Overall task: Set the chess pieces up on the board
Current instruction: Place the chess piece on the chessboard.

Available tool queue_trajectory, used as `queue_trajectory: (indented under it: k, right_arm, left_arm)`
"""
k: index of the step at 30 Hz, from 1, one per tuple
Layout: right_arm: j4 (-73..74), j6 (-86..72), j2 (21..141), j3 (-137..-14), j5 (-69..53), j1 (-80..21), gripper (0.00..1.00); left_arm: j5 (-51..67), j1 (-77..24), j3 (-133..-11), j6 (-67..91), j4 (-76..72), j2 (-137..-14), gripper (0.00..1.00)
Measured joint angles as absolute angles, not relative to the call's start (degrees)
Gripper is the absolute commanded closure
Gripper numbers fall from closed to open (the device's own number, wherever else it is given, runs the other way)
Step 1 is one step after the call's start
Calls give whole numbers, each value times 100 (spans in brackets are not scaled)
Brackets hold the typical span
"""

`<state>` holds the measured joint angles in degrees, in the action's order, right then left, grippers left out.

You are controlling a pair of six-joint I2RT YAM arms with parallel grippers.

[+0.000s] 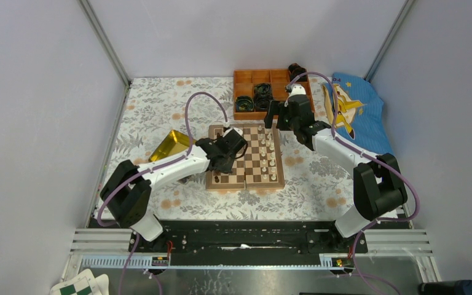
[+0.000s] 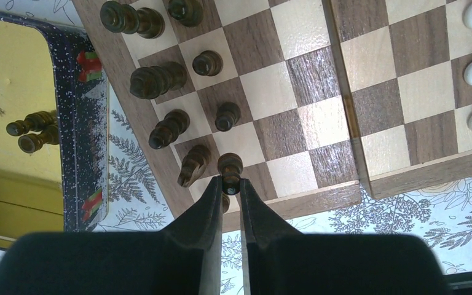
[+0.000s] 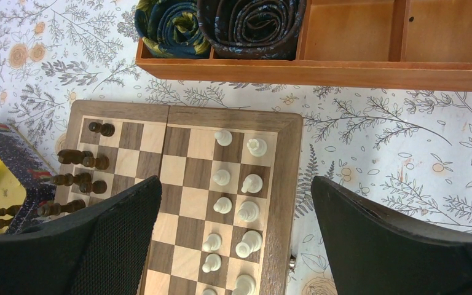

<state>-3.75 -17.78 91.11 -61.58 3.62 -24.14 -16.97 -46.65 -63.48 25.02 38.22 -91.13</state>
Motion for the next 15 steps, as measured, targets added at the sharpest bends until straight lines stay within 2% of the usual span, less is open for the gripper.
queue_trajectory:
  k: [15]
  right_arm:
    - [-377,-1776,9111,-6158,364,-2414,0]
  left_arm:
    - [-1288,-4491,-6217,2502,3553,-9144,100]
